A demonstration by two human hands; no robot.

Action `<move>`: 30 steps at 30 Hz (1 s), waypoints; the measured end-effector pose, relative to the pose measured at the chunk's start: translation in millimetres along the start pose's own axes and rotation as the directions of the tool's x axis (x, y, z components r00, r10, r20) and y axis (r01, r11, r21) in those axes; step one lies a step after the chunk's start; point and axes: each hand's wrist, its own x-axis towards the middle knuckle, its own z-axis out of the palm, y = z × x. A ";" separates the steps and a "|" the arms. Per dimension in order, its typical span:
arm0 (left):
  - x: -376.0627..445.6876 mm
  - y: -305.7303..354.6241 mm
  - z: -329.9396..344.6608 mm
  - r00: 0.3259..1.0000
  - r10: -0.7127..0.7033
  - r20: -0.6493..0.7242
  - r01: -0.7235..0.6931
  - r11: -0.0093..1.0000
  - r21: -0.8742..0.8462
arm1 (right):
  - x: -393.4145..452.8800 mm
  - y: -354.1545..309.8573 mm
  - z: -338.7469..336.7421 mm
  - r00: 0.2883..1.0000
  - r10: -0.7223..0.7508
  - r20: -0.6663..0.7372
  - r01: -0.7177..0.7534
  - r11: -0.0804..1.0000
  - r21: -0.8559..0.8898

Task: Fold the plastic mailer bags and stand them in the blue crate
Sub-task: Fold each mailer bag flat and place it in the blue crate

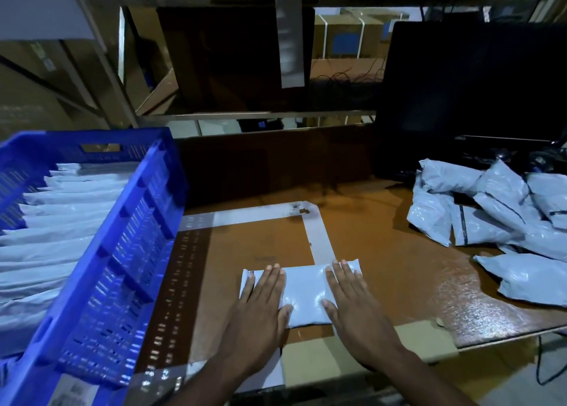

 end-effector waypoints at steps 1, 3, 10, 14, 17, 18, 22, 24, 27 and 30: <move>0.5 -0.9 -1.0 1.000 -0.001 -0.002 0.001 1.000 0.004 | 1.5 1.2 -0.6 1.000 -0.018 -0.006 0.018 1.000 0.010; 1.6 -1.3 -3.2 1.000 0.007 0.004 -0.007 1.000 0.014 | 1.6 2.1 -4.7 1.000 -0.028 0.010 0.027 0.999 0.022; -1.3 0.2 -4.6 1.000 -0.002 0.023 0.002 1.000 0.017 | 1.7 6.1 -5.1 0.999 -0.037 0.036 0.036 0.999 0.034; -2.5 1.6 -5.5 1.000 0.000 0.010 0.000 1.000 0.020 | -0.7 4.0 -3.0 0.998 -0.010 0.060 0.007 0.999 0.048; -0.2 0.1 -2.3 1.000 -0.002 -0.013 0.002 1.000 0.031 | 4.5 4.8 -5.3 0.997 -0.015 0.076 0.010 0.998 0.064; 0.6 -0.1 -2.9 1.000 -0.003 -0.031 0.004 1.000 0.017 | 6.6 4.1 -8.3 0.997 -0.018 0.078 0.013 0.998 0.067; -0.3 -0.9 -12.7 0.995 -0.058 -0.075 0.051 0.994 -0.100 | 11.5 -6.1 -20.5 0.999 -0.014 0.043 0.011 0.998 0.060; -1.4 2.5 -16.6 0.992 -0.067 -0.103 0.056 0.993 -0.107 | 11.3 -15.1 -21.5 0.996 -0.081 0.021 0.079 0.995 0.066; -2.2 5.6 -8.2 0.999 0.003 -0.048 -0.005 0.999 -0.045 | 8.1 -24.6 -6.6 0.982 -0.186 0.031 0.184 0.981 0.056; 0.3 3.3 -2.7 1.000 -0.004 -0.030 0.006 0.999 0.041 | 8.1 -22.6 2.5 0.990 -0.140 0.023 0.140 0.990 0.012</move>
